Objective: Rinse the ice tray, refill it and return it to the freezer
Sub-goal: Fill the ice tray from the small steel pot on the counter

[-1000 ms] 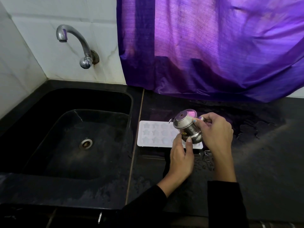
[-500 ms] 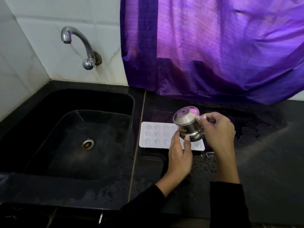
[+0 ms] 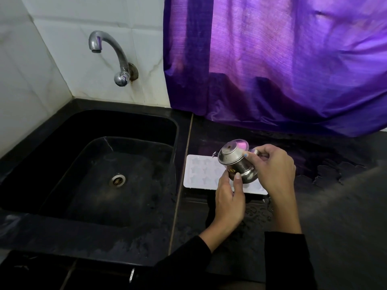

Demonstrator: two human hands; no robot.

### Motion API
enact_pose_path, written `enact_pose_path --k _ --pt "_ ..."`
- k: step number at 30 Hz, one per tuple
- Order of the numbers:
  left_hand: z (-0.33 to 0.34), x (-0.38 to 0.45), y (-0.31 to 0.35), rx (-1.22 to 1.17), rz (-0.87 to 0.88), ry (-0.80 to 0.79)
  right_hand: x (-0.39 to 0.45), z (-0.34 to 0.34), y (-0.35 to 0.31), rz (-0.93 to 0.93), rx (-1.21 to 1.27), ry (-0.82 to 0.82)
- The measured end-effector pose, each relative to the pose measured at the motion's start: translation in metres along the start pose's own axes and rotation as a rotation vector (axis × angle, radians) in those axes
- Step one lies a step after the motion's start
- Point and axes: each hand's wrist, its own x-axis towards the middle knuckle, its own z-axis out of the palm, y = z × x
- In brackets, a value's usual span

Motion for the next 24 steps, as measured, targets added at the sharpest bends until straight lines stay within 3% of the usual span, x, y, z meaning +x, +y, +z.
enact_pose_path --k 24 --pt "-0.0024 0.0016 -0.0028 0.033 -0.032 0.031 0.0022 0.0038 0.0014 -0.005 -0.041 0.006"
